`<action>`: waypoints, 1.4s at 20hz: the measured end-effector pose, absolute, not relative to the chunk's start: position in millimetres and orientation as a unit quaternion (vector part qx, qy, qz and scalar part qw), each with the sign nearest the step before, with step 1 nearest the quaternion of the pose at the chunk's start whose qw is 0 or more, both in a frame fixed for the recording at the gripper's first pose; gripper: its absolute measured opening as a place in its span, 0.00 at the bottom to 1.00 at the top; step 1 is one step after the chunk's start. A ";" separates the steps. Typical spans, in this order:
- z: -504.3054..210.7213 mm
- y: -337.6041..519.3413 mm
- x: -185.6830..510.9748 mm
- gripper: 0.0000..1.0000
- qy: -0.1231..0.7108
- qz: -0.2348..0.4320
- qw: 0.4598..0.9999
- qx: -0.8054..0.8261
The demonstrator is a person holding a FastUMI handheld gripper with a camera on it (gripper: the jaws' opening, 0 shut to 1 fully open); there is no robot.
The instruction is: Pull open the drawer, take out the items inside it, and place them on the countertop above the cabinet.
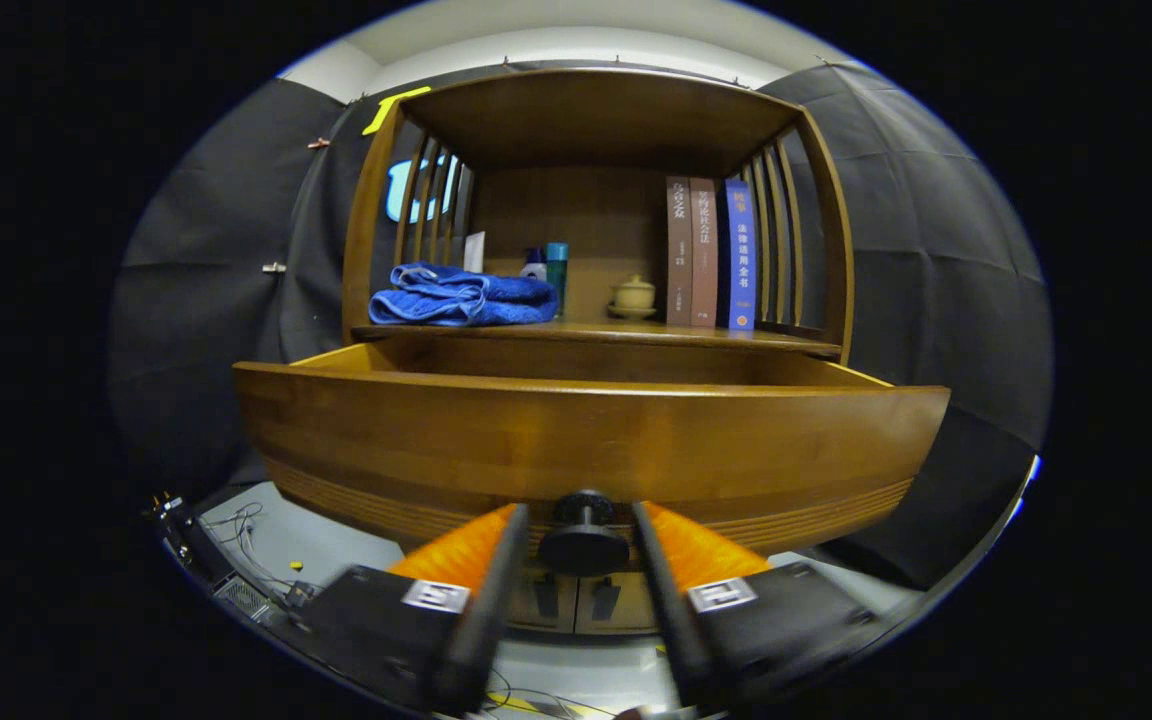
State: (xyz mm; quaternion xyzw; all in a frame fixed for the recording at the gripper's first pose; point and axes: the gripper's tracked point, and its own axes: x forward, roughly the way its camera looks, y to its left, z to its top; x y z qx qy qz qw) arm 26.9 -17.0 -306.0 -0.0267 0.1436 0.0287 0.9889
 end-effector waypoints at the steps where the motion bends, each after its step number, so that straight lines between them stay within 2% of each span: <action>1: -298.4 -18.9 21.0 0.87 0.148 0.029 0.988 -0.039; 2: -295.7 -22.6 16.4 0.98 0.152 0.031 0.987 -0.050; 3: -286.2 -22.6 10.6 0.99 0.152 0.037 0.986 -0.052; 8: -203.9 -8.8 -9.4 0.98 0.158 0.098 0.983 0.011; 11: -147.9 -22.9 13.3 0.98 0.161 0.085 0.983 -0.001; 16: -108.6 -19.7 77.0 0.98 0.217 0.083 0.973 0.001; 20: -141.9 -21.2 133.7 0.98 0.310 0.069 0.948 0.006; 25: -233.8 -28.8 168.4 0.99 0.444 0.057 0.894 -0.022; 28: -286.3 -36.4 181.9 0.98 0.493 0.034 0.869 -0.016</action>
